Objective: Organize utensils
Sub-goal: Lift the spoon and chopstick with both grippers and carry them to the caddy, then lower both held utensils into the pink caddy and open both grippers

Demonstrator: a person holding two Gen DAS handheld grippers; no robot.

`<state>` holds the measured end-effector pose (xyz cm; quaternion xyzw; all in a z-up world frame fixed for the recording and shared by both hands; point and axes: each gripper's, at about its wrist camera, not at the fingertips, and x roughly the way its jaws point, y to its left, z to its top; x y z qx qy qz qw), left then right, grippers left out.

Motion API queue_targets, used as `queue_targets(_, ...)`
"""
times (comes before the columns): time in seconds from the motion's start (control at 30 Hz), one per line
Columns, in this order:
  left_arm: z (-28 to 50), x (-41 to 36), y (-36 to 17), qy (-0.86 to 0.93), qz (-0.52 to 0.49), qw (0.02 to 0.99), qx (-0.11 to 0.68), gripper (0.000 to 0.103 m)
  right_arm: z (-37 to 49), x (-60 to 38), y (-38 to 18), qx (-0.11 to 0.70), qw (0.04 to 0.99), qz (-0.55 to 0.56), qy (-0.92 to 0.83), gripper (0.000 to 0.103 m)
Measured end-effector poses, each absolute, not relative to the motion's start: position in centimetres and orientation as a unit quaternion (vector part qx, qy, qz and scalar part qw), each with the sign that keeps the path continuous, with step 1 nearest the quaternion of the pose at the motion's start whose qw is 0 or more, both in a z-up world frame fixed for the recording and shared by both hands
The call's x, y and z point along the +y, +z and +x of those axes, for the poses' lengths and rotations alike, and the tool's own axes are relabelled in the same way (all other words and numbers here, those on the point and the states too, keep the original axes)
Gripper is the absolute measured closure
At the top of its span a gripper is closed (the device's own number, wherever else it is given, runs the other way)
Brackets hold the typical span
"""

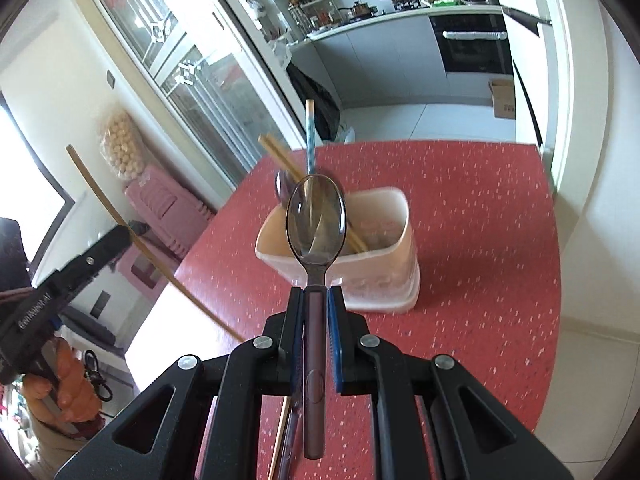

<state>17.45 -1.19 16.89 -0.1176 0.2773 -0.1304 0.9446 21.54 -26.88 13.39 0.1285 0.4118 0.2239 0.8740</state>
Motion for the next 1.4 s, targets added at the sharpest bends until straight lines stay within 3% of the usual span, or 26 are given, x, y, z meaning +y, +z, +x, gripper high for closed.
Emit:
queue_targets(0.27,21.8,-2.4,18.8,-0.137,-0.106,0.95,0.261,0.067,25.2,-26.8,14.9,0.39,0.882,0.135,0.228,0.09)
queue_targets(0.57,26.3,-4.4,16.6,-0.143,-0.095,0.948,0.268,0.068,29.3,-25.0,15.5,0.321,0.915,0.106,0.22,0.09)
queue_targets(1.0,29.1,-4.9,11.5,-0.135,-0.106,0.938,0.302,0.068,30.4,-20.8,10.8,0.225,0.956,-0.012,0.188,0.09)
queue_targets(1.4,28.5,-6.2,7.9,-0.119,-0.076,0.932,0.333,0.067,28.7,-19.7,7.8,0.221,0.956,-0.063,0.183,0.09)
